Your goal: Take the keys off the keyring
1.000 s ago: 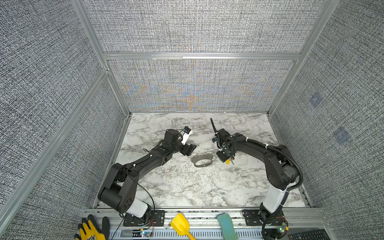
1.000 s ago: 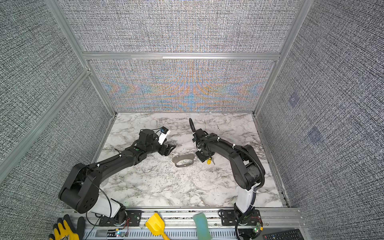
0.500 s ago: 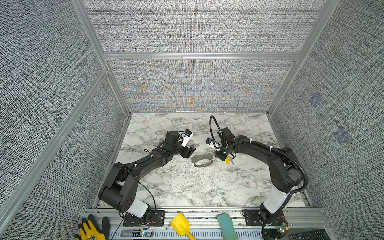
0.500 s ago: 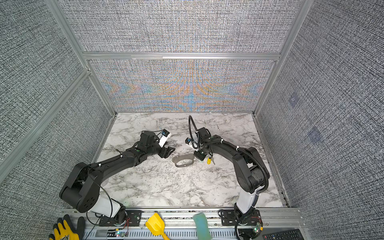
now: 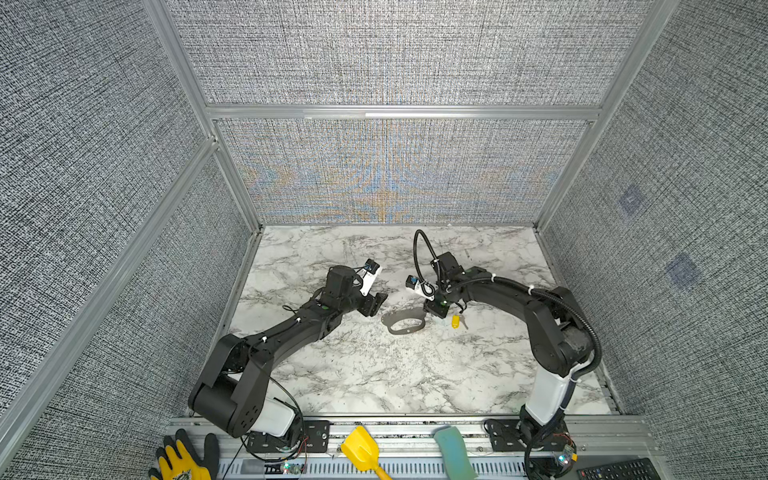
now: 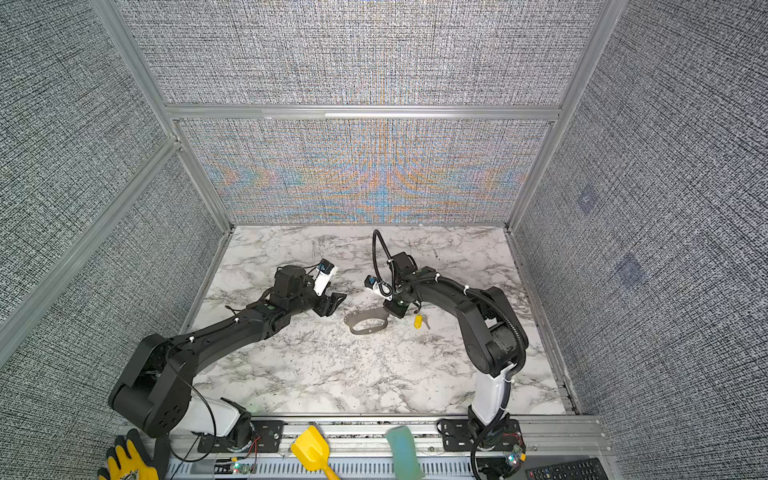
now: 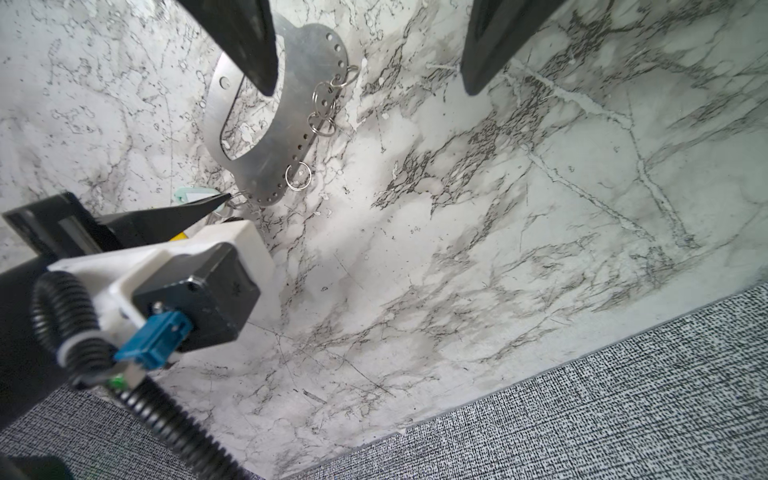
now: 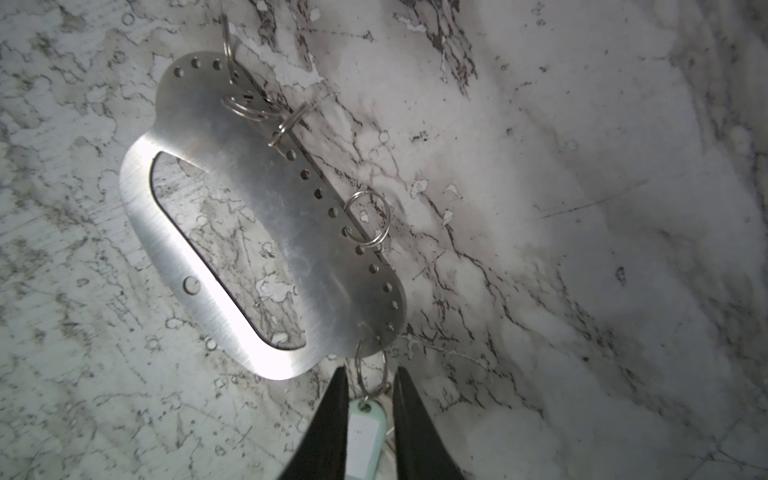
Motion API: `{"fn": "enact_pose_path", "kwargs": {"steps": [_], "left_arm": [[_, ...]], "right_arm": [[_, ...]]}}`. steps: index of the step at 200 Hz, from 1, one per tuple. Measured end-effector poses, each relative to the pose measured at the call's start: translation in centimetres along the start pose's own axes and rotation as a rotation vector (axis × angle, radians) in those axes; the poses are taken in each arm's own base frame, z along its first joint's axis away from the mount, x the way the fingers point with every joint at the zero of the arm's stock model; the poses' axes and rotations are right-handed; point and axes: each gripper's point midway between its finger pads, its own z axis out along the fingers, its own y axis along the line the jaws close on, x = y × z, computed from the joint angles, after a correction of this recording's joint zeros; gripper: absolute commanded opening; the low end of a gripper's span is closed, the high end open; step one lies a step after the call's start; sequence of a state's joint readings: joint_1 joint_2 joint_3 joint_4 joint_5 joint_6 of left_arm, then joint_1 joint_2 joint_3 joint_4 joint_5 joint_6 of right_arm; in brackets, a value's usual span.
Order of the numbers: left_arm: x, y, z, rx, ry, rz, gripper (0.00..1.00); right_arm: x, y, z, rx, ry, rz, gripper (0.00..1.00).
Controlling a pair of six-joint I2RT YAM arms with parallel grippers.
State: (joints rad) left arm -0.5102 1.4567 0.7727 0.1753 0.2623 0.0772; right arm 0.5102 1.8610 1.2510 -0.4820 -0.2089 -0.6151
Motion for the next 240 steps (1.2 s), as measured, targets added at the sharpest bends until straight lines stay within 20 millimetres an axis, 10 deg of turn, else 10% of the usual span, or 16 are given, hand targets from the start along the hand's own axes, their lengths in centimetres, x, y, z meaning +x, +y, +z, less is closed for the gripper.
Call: {"fn": "enact_pose_path", "kwargs": {"steps": [240], "left_arm": [[0.7, 0.1, -0.1, -0.009, 0.005, -0.004, 0.71]], "right_arm": [[1.3, -0.6, 1.0, 0.013, 0.07, 0.002, 0.06]]}}
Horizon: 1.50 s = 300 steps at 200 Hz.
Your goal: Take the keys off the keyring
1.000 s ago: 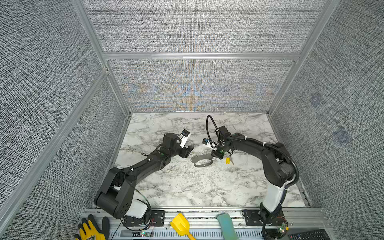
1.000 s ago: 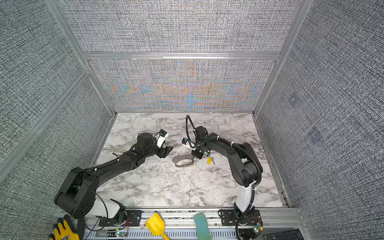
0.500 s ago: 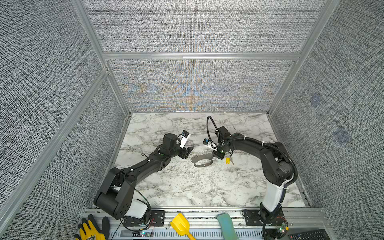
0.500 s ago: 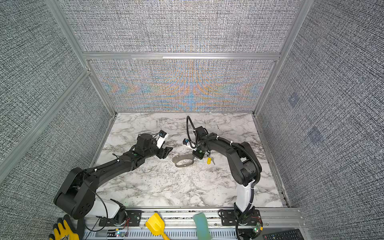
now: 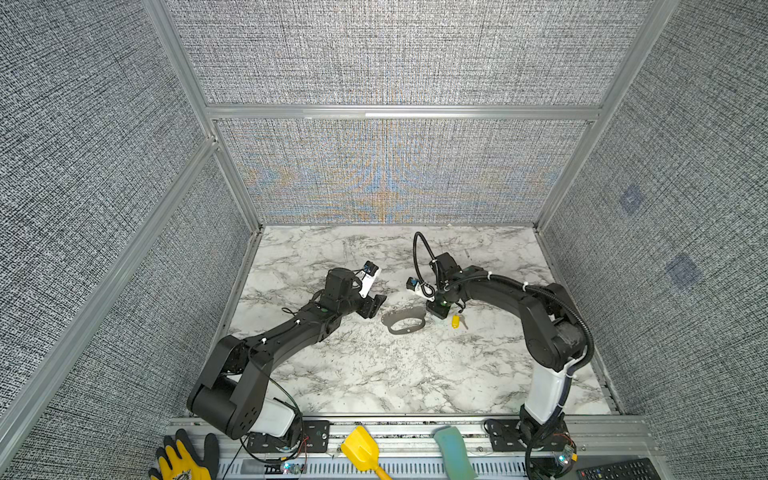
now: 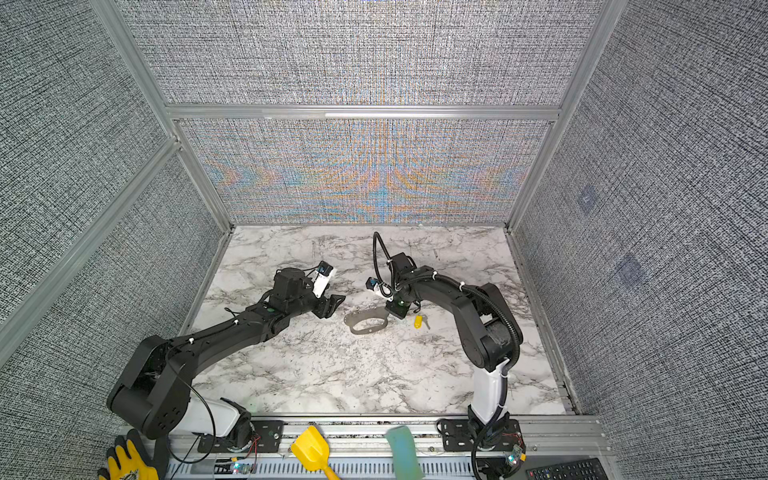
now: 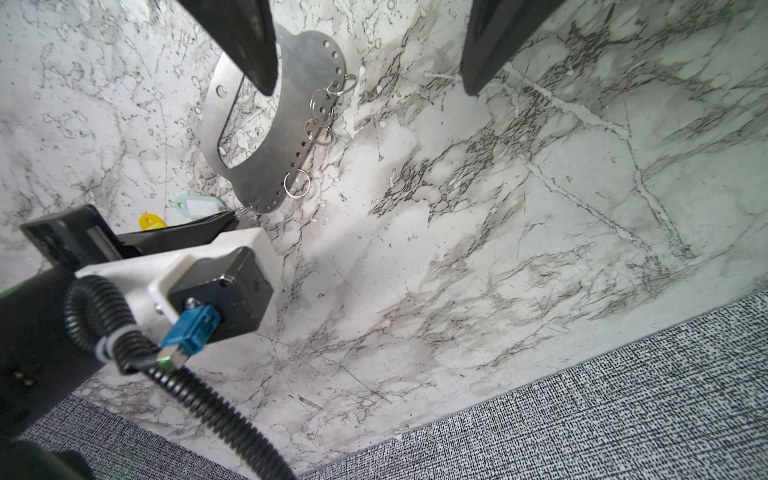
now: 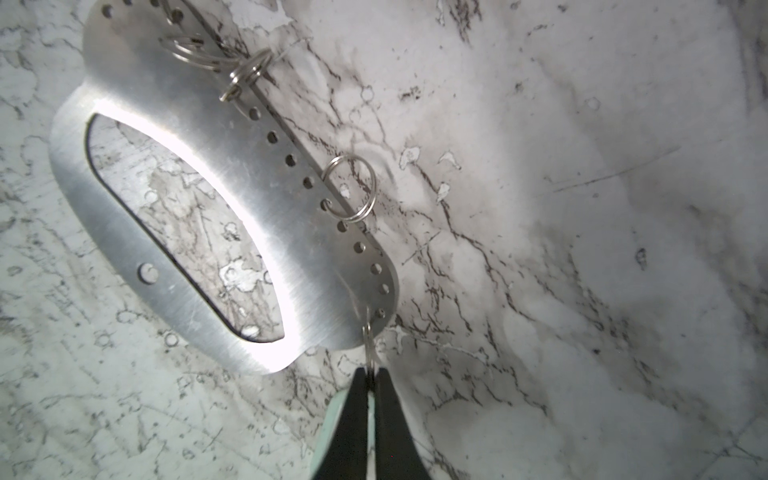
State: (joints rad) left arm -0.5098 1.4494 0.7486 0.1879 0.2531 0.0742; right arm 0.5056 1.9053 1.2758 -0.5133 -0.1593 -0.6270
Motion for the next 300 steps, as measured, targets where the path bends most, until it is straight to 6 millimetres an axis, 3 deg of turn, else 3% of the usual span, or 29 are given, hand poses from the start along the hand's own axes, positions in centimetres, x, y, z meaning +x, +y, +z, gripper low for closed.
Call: {"fn": "enact_pose_path", "kwargs": {"steps": [53, 162, 188, 230, 300], "left_arm": [[0.3, 0.0, -0.1, -0.001, 0.004, -0.001, 0.71], [-0.2, -0.8, -2.4, 0.009, -0.048, 0.016, 0.7], [-0.2, -1.2, -3.3, 0.012, -0.068, 0.021, 0.67], [0.3, -2.9, -4.7, 0.085, -0.101, 0.084, 0.54], [-1.9, -6.2, -8.0, 0.211, -0.229, 0.313, 0.5]], "right_arm": [[-0.4, 0.4, -0.4, -0.019, -0.024, -0.004, 0.0], [-1.7, 2.5, -3.1, -0.068, -0.139, -0.029, 0.0], [-2.6, 3.8, -4.4, -0.091, -0.2, -0.053, 0.0], [-3.9, 5.9, -6.8, -0.12, -0.315, -0.111, 0.0], [-6.7, 8.5, -11.3, -0.163, -0.49, -0.208, 0.0]]}}
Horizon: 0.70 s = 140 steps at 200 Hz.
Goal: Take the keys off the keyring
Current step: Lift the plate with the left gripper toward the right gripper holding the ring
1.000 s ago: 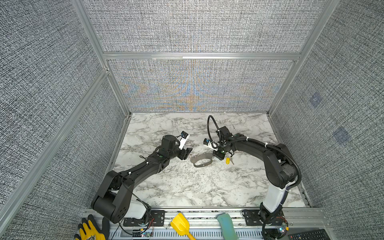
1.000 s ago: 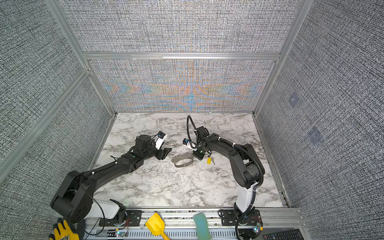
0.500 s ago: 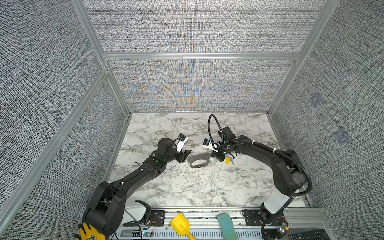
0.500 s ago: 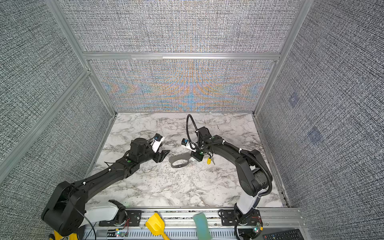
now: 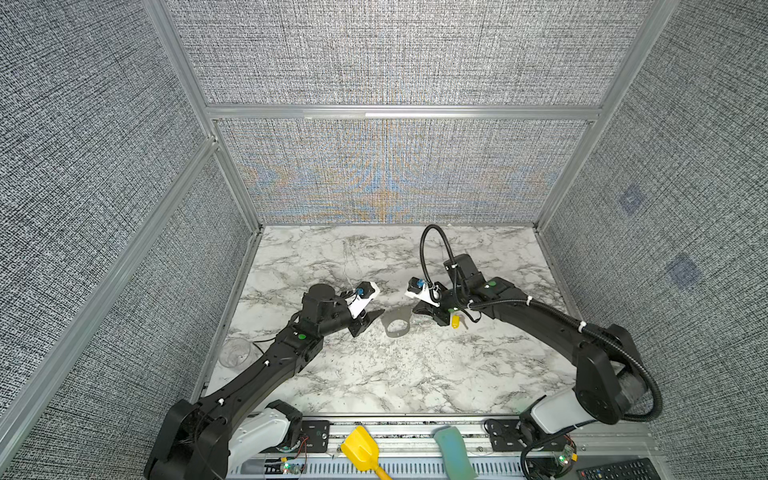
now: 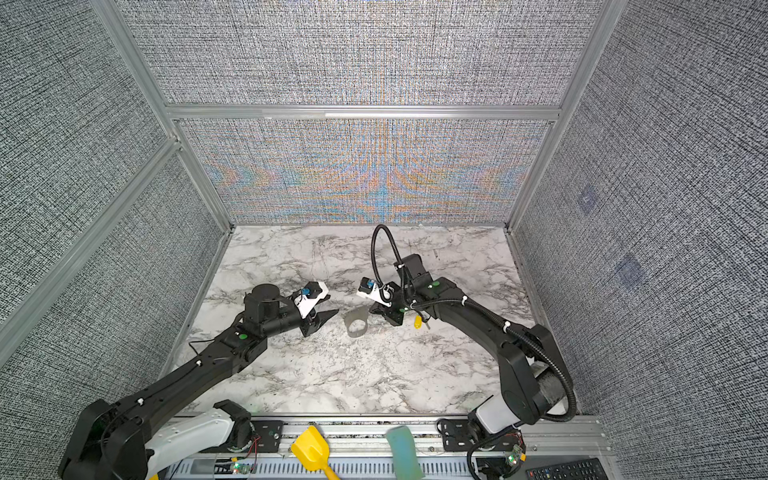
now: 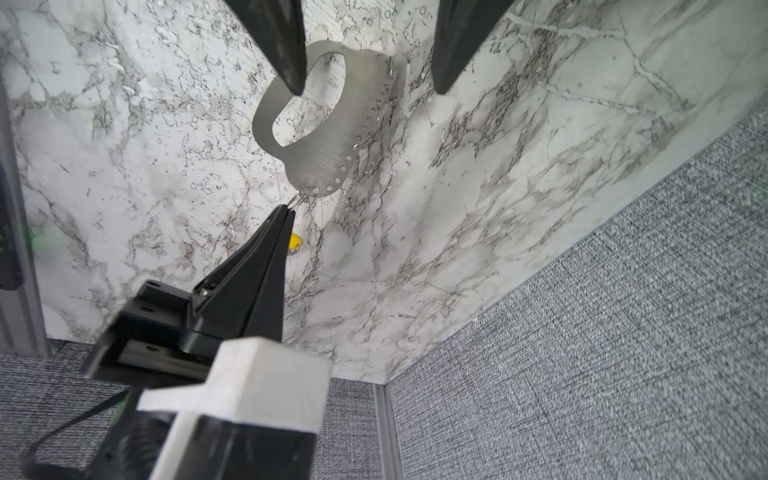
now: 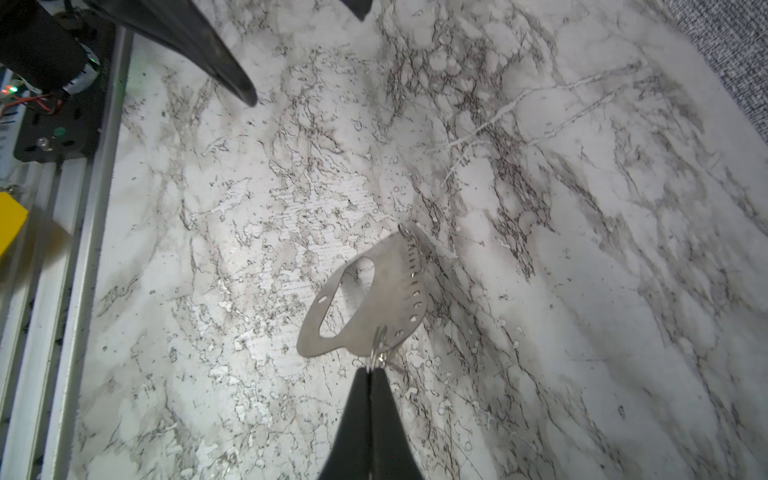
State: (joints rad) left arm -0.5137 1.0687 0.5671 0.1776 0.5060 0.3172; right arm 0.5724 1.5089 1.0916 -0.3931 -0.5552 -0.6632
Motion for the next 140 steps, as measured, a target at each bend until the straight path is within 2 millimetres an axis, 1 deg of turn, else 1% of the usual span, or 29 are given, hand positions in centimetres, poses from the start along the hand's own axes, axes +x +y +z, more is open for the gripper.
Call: {"fn": "enact_pose_path", "kwargs": {"steps": [20, 36, 69, 99, 140], "left_arm": [[-0.1, -0.8, -0.2, 0.038, -0.007, 0.044, 0.46], [-0.1, -1.2, -0.3, 0.063, -0.004, 0.067, 0.44], [-1.1, -1.5, -0.2, 0.098, -0.029, 0.119, 0.38], [-1.3, -2.0, 0.4, 0.141, -0.035, 0.134, 0.33], [-1.3, -3.0, 1.5, 0.199, -0.03, 0.135, 0.32]], "right_arm": [[-1.0, 0.7, -0.4, -0.021, -0.036, -0.018, 0.0], [-1.8, 1.2, -0.7, -0.036, -0.058, -0.03, 0.0], [-3.2, 1.8, -1.3, -0.057, -0.091, -0.048, 0.0], [-3.8, 2.0, -1.6, -0.066, -0.095, -0.052, 0.0], [-4.0, 2.3, -2.0, -0.083, -0.087, -0.042, 0.0]]}}
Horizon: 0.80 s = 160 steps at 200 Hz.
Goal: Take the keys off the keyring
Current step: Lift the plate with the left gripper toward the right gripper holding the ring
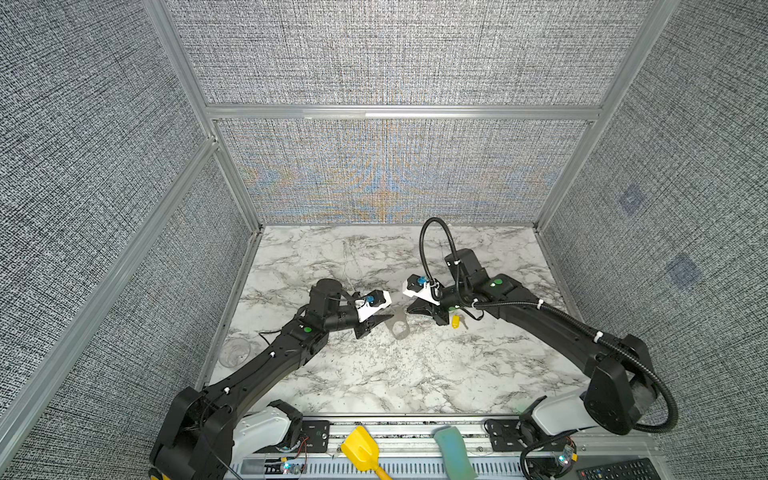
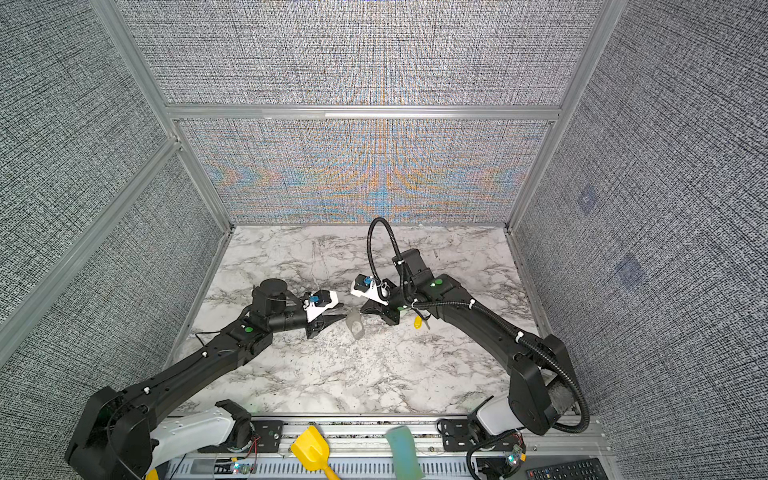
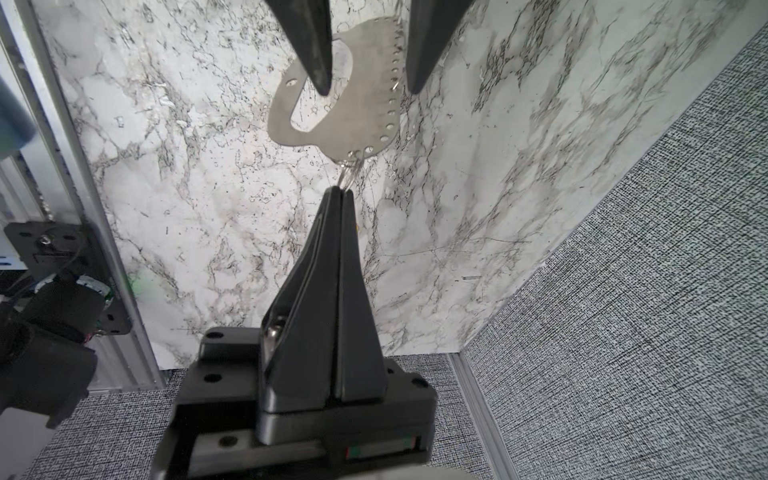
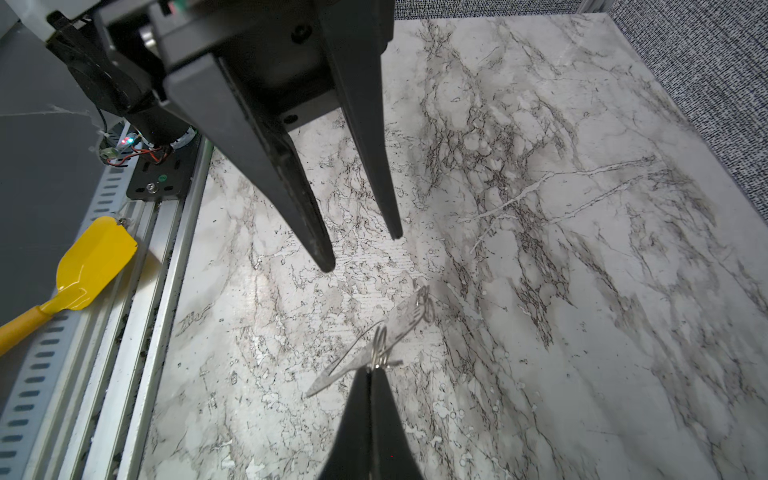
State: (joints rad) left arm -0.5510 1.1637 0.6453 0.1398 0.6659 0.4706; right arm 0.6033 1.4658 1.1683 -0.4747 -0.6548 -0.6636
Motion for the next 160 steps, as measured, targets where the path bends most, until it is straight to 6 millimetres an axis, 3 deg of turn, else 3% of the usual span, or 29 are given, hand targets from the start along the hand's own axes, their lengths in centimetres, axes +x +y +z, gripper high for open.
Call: {"fn": "enact_pose_path", "kwargs": {"steps": [160], "left_arm": [[-1.1, -1.1, 2.5, 0.063, -0.039, 0.048, 0.24]], "right_arm": [[0.0, 0.9, -0.3, -0.063, 0.039, 0.037, 0.0]]}}
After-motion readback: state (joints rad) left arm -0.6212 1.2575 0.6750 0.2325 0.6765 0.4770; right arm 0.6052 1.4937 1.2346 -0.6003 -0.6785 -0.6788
